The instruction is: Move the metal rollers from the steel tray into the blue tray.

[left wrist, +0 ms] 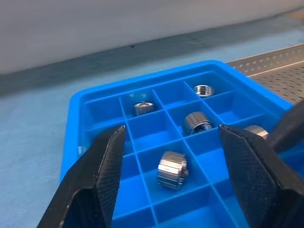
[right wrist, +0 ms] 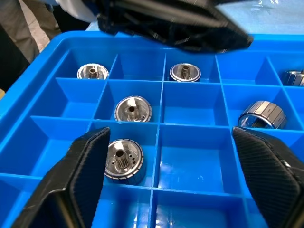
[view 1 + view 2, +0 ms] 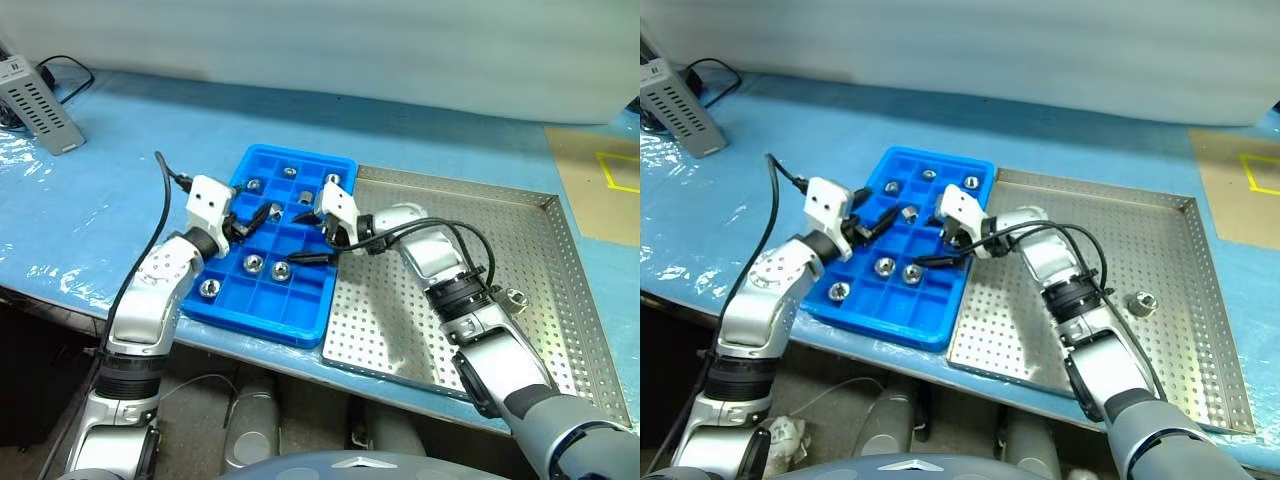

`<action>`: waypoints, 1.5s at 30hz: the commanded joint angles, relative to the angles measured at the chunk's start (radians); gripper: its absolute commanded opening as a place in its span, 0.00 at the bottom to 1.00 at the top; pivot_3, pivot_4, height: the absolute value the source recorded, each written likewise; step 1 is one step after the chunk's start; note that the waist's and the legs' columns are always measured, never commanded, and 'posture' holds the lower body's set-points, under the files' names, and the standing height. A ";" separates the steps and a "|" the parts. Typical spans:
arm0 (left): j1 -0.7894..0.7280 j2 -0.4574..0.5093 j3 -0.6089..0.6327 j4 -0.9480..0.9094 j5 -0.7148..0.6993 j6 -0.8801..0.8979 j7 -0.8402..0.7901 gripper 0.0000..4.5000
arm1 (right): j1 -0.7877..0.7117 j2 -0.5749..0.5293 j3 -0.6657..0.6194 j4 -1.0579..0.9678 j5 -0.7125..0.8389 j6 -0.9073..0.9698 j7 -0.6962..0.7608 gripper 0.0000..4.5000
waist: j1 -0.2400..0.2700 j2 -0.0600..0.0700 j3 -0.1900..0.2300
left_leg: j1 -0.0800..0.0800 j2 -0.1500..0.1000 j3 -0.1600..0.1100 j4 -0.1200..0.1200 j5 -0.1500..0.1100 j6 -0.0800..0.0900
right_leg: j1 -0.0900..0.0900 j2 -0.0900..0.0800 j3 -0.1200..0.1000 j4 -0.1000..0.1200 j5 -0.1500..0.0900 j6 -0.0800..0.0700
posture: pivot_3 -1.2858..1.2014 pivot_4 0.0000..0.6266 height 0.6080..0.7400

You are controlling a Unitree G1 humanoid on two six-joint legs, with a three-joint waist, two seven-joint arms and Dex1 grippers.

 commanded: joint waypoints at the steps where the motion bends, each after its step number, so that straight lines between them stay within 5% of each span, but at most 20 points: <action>1: 0.004 0.059 0.036 -0.029 -0.027 -0.027 -0.062 0.73 | -0.076 -0.005 0.012 -0.061 0.002 0.030 0.007 0.75 | -0.002 0.000 0.000 | 0.000 0.000 0.000 0.000 0.000 0.000 | 0.000 0.000 0.000 0.000 0.000 0.000 | 0.59 0.24 1.00; 2: 0.016 0.075 0.049 -0.044 -0.041 -0.023 -0.079 0.73 | -0.088 -0.005 0.028 -0.068 -0.006 0.036 0.010 0.67 | -0.003 0.000 0.000 | 0.000 0.000 0.000 0.000 0.000 -0.001 | 0.000 0.000 0.000 0.001 0.000 0.000 | 0.59 0.24 1.00; 14: 0.319 0.246 0.149 -0.290 -0.144 0.005 -0.224 0.73 | -0.150 -0.031 0.289 -0.080 -0.127 0.059 0.143 0.67 | 0.013 -0.001 0.000 | 0.001 0.000 0.000 -0.003 0.001 -0.002 | -0.001 0.001 -0.001 0.001 -0.002 -0.004 | 0.65 0.24 1.00; 18: 0.354 0.244 0.183 -0.323 -0.147 0.016 -0.188 0.73 | -0.160 -0.001 0.344 -0.014 -0.193 -0.001 0.117 0.48 | 0.028 -0.001 0.000 | 0.003 0.001 -0.002 -0.004 0.002 -0.005 | -0.001 0.001 -0.001 0.003 -0.003 -0.003 | 0.66 0.24 1.00; 24: 0.396 0.235 0.194 -0.327 -0.145 0.009 -0.168 0.73 | -0.188 0.026 0.355 0.053 -0.239 -0.041 0.097 0.03 | 0.034 -0.001 0.000 | 0.003 0.000 -0.004 -0.004 0.003 -0.005 | 0.000 0.002 0.000 0.003 -0.003 -0.003 | 0.67 0.24 1.00; 34: 0.375 0.240 0.178 -0.296 -0.140 0.003 -0.168 0.73 | -0.241 -0.006 0.291 -0.011 -0.139 -0.009 0.245 0.03 | 0.042 -0.001 0.000 | 0.005 0.000 -0.006 -0.005 0.003 -0.006 | 0.001 0.003 0.000 0.003 -0.003 -0.003 | 0.65 0.24 1.00; 37: 0.364 0.240 0.172 -0.294 -0.138 0.008 -0.169 0.73 | -0.242 -0.012 0.286 -0.020 -0.133 -0.013 0.256 0.17 | 0.039 -0.001 0.000 | 0.004 0.000 -0.006 -0.005 0.003 -0.007 | 0.001 0.004 0.000 0.003 -0.003 -0.004 | 0.65 0.24 1.00; 43: 0.352 0.238 0.160 -0.276 -0.132 0.003 -0.173 0.73 | -0.244 0.000 0.296 0.042 -0.191 -0.056 0.180 0.60 | 0.029 -0.002 0.000 | 0.002 0.001 -0.006 -0.005 0.003 -0.007 | -0.001 0.004 0.000 0.003 -0.003 -0.004 | 0.65 0.24 1.00; 45: 0.359 0.237 0.159 -0.262 -0.127 -0.009 -0.177 0.73 | -0.236 -0.001 0.300 0.047 -0.201 -0.069 0.173 0.60 | 0.030 -0.002 0.000 | 0.003 0.001 -0.005 -0.005 0.003 -0.007 | 0.000 0.004 0.000 0.003 -0.003 -0.004 | 0.65 0.24 1.00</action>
